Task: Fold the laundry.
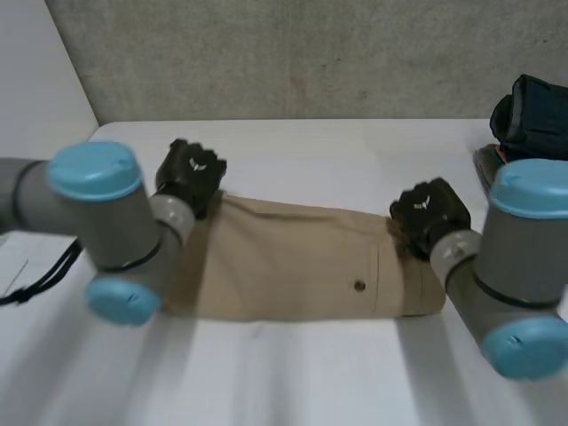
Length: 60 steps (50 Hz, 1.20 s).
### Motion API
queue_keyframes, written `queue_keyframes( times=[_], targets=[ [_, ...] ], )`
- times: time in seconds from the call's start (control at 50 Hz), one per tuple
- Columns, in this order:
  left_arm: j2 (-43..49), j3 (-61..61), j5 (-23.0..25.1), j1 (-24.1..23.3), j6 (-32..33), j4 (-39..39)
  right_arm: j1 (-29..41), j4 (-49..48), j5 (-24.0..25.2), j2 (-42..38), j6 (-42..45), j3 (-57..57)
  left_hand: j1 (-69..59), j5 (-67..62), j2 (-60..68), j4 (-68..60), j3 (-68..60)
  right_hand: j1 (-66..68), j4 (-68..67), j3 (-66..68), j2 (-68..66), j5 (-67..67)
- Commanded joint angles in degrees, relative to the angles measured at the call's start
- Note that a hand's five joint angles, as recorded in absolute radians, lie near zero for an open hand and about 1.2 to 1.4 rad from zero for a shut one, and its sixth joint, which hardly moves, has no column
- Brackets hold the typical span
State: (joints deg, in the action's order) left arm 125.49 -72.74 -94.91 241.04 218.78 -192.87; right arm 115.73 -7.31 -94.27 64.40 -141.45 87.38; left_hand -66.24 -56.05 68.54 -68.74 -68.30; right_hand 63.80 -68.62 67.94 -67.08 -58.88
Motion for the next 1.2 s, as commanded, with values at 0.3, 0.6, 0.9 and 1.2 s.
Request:
queue_keyframes(
  times=[0.3,0.6,0.9,1.2],
  targets=[
    [14.5,19.2,0.1,-1.9,-4.2,0.9,-0.2,-12.1,-3.9,-10.2,-5.3,-10.9,56.2,56.1,-58.5,58.7,58.3,-44.5,49.3,-48.6,47.7,49.5],
    [-3.9,-7.1,1.5,-1.6,-9.6,-2.3,-3.7,6.6,7.1,-3.3,-18.8,4.4,56.2,56.1,-58.5,58.7,58.3,-31.1,35.9,-35.2,34.3,36.1],
    [-9.4,-10.4,1.5,-1.7,-9.8,-3.0,-10.4,-4.4,-2.3,5.5,-3.9,9.6,56.2,56.1,-58.5,58.7,58.3,16.2,-11.4,12.1,-12.9,-11.1],
    [-17.4,-16.1,1.6,-1.0,-13.6,-3.0,10.7,-15.6,3.3,1.3,17.4,2.5,56.2,56.1,-58.5,58.7,58.3,16.2,-11.4,12.1,-12.9,-11.1]
  ],
)
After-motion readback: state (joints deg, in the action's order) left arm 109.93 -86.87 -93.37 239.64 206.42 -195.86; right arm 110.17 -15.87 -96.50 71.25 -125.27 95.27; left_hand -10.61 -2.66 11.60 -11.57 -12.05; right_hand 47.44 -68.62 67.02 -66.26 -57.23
